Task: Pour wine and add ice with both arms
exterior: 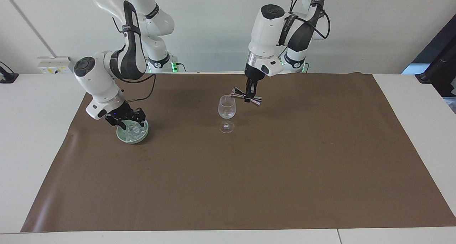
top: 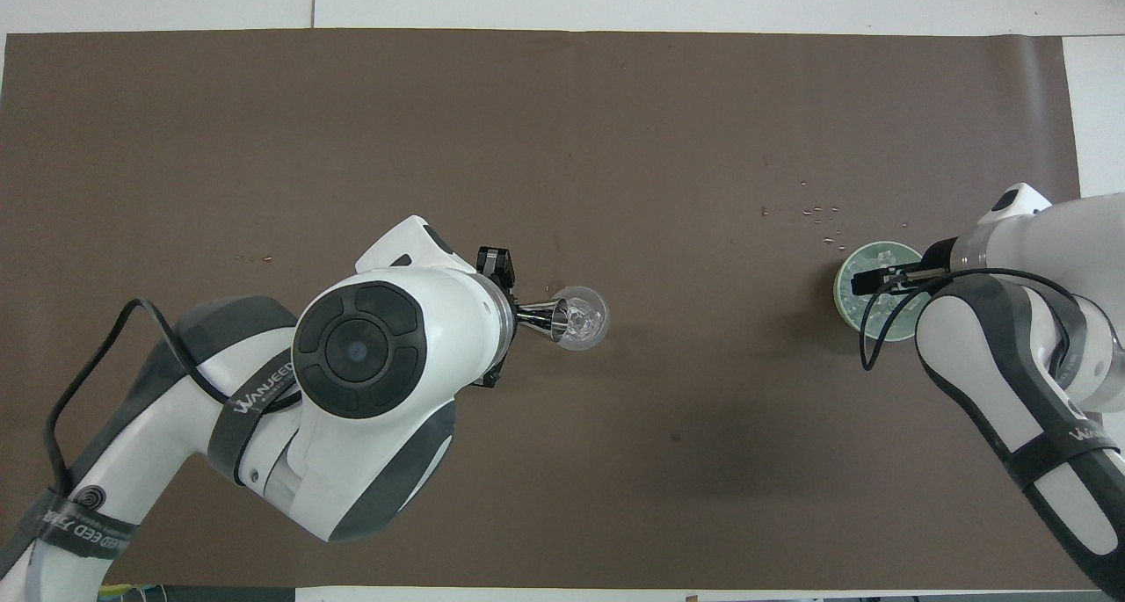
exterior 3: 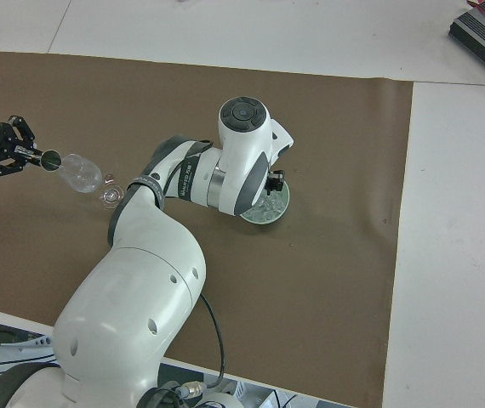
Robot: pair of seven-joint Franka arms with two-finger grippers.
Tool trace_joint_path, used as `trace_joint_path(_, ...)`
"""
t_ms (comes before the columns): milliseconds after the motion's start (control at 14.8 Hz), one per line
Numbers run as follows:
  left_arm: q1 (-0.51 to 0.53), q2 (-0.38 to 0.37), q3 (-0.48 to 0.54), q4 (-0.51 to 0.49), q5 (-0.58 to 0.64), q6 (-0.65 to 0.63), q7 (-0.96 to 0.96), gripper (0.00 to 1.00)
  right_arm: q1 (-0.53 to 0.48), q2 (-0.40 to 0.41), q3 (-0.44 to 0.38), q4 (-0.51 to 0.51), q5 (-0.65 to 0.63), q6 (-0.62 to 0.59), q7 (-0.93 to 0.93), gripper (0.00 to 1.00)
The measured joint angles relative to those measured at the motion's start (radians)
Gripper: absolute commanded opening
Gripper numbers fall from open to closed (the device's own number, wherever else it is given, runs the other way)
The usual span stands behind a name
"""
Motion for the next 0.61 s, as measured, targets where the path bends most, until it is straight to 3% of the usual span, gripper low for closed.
trace_joint_path(609, -0.065, 0.029, -0.001, 0.037, 0.196, -0.053, -0.051, 0.00, -0.014, 0.016, -0.007, -0.023, 0.011, 0.014, 0.007, 0.65)
